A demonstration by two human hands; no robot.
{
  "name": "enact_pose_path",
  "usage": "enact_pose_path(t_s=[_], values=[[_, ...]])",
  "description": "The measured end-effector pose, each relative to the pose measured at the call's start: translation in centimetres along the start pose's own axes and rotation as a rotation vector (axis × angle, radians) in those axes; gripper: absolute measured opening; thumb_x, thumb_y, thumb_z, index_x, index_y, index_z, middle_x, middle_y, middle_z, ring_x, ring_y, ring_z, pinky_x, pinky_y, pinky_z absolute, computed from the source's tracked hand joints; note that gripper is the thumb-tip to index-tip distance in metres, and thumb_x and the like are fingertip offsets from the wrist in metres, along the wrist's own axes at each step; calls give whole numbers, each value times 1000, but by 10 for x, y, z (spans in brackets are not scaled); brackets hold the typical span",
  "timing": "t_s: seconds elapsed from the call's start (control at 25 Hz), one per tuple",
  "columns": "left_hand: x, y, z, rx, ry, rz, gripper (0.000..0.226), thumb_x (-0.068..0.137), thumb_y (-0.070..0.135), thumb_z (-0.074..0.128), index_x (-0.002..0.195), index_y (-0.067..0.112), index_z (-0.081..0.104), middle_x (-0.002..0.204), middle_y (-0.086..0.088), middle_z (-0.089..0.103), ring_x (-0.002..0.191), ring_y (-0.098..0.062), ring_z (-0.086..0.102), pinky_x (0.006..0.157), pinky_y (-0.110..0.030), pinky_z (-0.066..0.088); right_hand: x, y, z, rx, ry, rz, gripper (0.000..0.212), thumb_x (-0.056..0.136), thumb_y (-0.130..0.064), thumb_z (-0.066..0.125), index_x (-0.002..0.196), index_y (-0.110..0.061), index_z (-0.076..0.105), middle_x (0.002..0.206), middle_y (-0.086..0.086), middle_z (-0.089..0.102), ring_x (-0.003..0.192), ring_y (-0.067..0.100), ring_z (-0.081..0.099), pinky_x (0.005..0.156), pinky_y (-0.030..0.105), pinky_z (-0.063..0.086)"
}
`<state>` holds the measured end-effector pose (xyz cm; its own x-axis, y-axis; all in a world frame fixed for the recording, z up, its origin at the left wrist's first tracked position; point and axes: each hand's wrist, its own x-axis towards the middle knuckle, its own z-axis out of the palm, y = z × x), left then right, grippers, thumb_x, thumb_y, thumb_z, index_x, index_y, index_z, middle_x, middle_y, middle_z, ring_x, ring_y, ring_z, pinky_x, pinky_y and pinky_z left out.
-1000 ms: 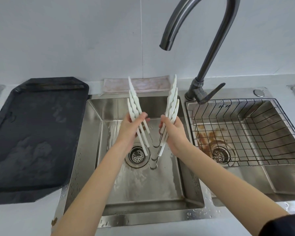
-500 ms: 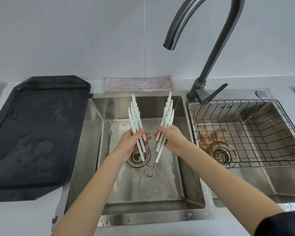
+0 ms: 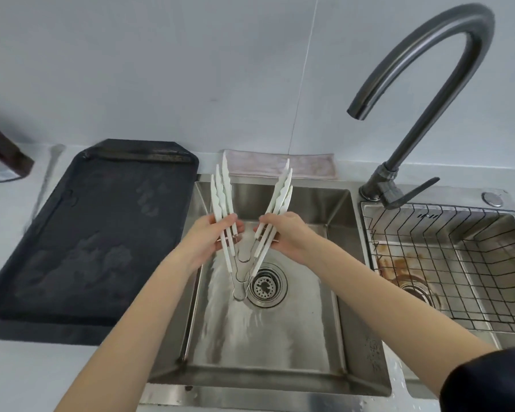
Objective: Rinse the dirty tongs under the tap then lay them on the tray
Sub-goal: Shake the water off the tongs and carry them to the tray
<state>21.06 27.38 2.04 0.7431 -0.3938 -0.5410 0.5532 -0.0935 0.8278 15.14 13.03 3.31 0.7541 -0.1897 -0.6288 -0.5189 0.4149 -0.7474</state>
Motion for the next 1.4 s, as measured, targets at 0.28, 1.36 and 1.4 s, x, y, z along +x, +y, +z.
enact_pose_path(t_s=[0.28, 1.36, 1.4], values=[[9, 46, -81, 111, 87, 65, 22, 93, 13, 51, 110, 0, 56, 90, -9, 65, 80, -16, 64, 65, -20, 59, 35, -21, 90, 52, -43, 68, 21, 92, 0, 43, 74, -9, 46, 69, 10, 44, 62, 20, 48, 58, 28, 45], [38, 11, -178, 816, 476, 94, 45, 86, 23, 59, 125, 2, 47, 116, -15, 52, 107, -29, 53, 86, -35, 42, 78, -20, 163, -1147, -122, -153, 19, 94, -19, 37, 94, -2, 46, 98, 18, 54, 107, 35, 59, 73, 32, 45], [38, 10, -178, 857, 479, 112, 54, 86, 24, 59, 133, 4, 40, 128, -18, 45, 116, -33, 49, 93, -39, 41, 78, -15, 159, -1261, -103, -257, 28, 94, -20, 38, 112, 0, 45, 114, 21, 52, 112, 36, 53, 82, 36, 43]])
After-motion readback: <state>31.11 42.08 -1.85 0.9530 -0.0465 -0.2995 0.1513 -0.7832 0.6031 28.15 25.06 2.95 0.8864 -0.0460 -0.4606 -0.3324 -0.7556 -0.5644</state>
